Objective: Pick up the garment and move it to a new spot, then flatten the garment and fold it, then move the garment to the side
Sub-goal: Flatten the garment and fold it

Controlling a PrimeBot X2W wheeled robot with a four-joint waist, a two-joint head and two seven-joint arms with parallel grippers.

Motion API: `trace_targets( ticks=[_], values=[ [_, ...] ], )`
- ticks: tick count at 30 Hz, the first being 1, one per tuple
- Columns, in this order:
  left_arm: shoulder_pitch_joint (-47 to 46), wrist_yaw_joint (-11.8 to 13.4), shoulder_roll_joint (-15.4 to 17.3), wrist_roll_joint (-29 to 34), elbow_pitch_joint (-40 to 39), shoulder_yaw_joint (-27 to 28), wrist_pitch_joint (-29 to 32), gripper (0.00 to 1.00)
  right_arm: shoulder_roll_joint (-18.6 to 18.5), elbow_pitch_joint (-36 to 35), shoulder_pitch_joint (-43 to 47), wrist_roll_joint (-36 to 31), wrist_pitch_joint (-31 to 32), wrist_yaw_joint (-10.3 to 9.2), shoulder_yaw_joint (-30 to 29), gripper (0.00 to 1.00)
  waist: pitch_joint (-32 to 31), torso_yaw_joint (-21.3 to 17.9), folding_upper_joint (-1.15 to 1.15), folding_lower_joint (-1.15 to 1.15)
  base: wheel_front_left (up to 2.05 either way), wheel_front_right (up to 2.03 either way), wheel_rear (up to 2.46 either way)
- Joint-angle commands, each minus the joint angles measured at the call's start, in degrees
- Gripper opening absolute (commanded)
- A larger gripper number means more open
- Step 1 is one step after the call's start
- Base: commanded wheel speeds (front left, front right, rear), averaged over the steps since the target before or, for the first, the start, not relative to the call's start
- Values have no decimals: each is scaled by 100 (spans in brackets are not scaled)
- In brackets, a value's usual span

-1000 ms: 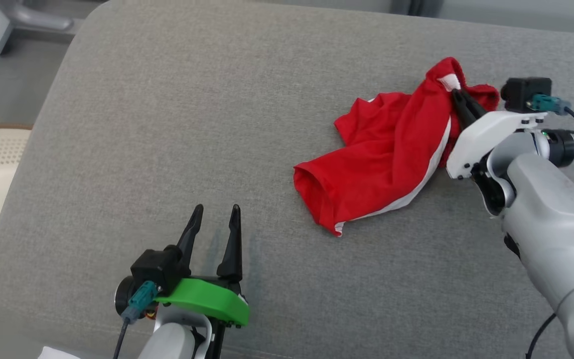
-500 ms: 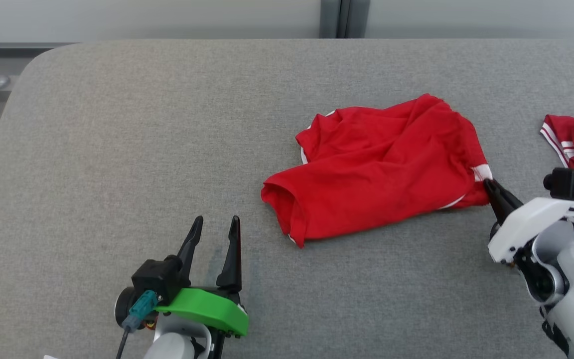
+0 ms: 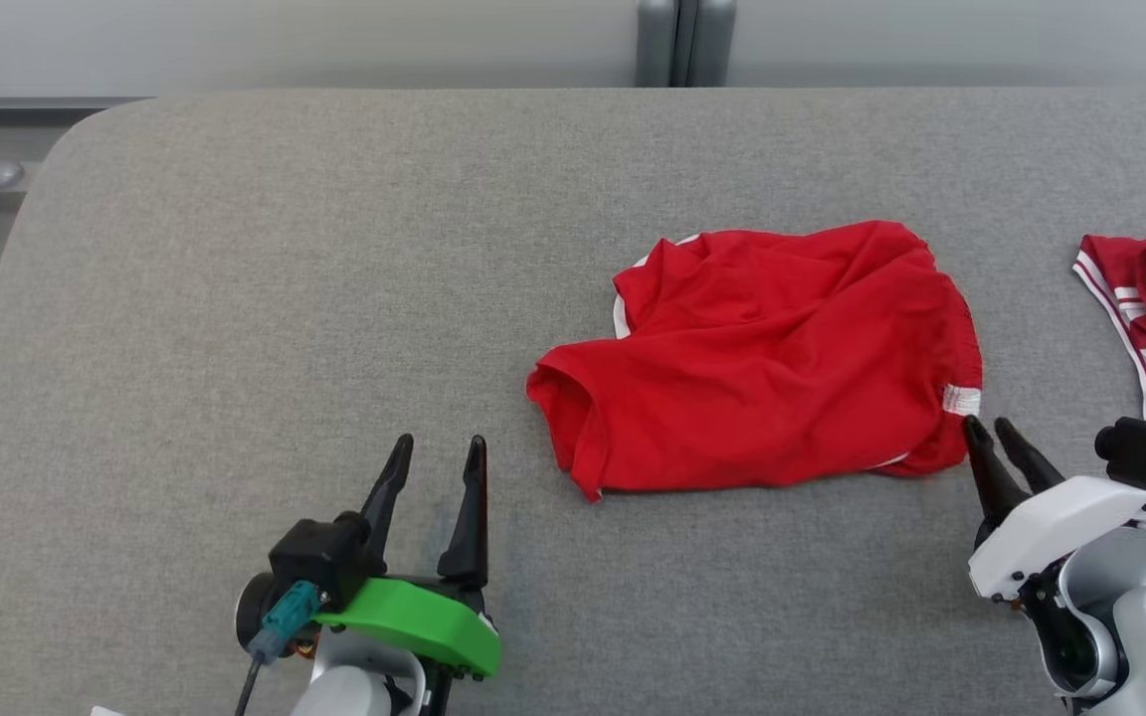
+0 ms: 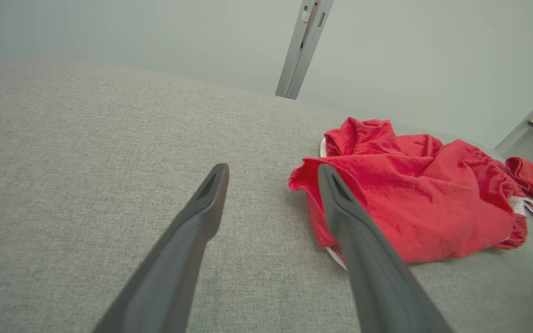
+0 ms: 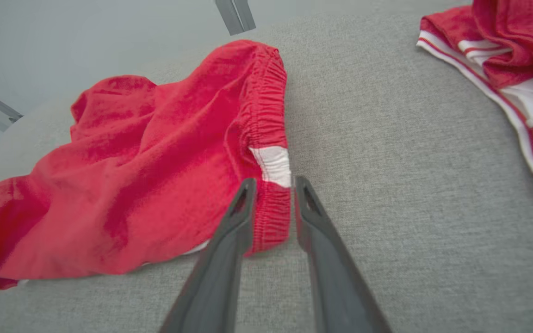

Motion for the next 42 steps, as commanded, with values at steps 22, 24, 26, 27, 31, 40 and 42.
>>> trace_targets(
  ticks=[22,24,26,27,31,40,42],
  values=[
    [-1218,10,-9,848,1925,-1214,327,100,865,-1287,282,-937,-170,-6,-803,100,133,-865,0,0,0,0,0],
    [-1303,102,-11,865,2138,-1177,289,44,873,-1306,285,-971,-218,-6,-861,100,133,-890,0,0,0,0,0],
    [-1392,167,-18,852,2299,-1142,236,8,883,-1309,278,-980,-265,-6,-890,100,123,-898,0,0,0,0,0],
    [-1415,173,-22,829,2351,-1129,213,0,886,-1308,278,-985,-266,-6,-901,100,114,-895,0,0,0,0,0],
    [-1472,127,-39,622,2378,-992,82,0,895,-1267,286,-967,-323,-6,-976,100,45,-830,0,0,0,0,0],
    [-1035,-489,-59,-472,1226,-424,-1,0,901,-1151,396,-857,-381,-6,-990,100,-106,-632,0,0,0,0,0],
    [-951,-562,-51,-723,926,-336,104,0,901,-1122,399,-839,-401,-6,-987,100,-101,-613,0,0,0,0,0]
  ],
)
